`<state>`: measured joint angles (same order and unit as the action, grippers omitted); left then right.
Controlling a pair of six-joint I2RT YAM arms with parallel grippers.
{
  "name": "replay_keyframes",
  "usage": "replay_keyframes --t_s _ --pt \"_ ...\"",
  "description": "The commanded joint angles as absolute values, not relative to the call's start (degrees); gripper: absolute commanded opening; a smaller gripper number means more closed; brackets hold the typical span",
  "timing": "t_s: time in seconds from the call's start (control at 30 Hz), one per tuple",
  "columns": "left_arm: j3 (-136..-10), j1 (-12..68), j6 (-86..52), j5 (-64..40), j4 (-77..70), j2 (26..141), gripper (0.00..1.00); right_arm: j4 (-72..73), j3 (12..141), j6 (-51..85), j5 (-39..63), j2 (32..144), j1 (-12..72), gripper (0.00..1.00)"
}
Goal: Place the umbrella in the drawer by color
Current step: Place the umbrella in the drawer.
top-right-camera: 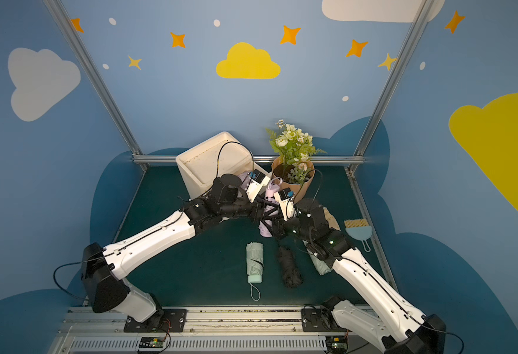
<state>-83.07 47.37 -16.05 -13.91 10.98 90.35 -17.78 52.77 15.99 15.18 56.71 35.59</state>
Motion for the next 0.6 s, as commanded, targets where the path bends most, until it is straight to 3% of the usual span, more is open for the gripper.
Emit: replay_keyframes --t_s 0.0,0.2,0.4,0.57 --pt "-84.6 47.4 -15.4 -12.9 12.9 90.7 0.3 -13.6 56.0 15.8 13.4 56.6 35.8 0.45" --pt "-87.5 47.0 -16.4 -11.6 16.3 90.4 0.03 -16.2 58.3 18.7 16.2 57.7 34.5 0.71" --pt "-91.1 42.5 -14.1 -11.9 22.0 88.7 0.03 -16.0 58.8 16.9 27.3 54.7 29.3 0.93" --pt "-100.1 38.1 -7.0 -11.6 32.0 89.8 0.03 -16.7 59.0 15.9 32.4 52.0 24.2 0.97"
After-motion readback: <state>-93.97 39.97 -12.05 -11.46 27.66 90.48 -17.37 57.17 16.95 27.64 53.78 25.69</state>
